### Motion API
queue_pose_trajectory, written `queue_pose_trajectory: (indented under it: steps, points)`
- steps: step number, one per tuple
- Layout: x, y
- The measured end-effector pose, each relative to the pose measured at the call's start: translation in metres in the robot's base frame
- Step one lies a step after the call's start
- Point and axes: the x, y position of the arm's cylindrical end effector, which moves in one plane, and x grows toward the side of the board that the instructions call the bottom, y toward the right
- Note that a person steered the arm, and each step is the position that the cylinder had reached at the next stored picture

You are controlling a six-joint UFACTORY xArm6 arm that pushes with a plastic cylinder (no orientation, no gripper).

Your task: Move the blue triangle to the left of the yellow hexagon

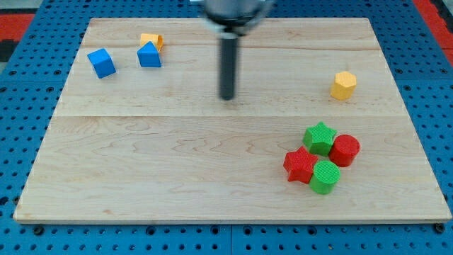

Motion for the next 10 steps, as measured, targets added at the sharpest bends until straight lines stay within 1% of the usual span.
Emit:
queue_pose_trajectory:
  steps: [1,2,3,4,5,6,7,8,9,10]
  points:
    - [-0.022,-0.146]
    - [-0.063,-0.191]
    - [-0.069,-0.185]
    - [-0.093,-0.245]
    - [-0.105,-0.232]
    - [-0.103,-0.187]
    - [-0.092,-0.122]
    - [-0.099,-0.086]
    - [-0.104,-0.081]
    - [-0.071,-0.015]
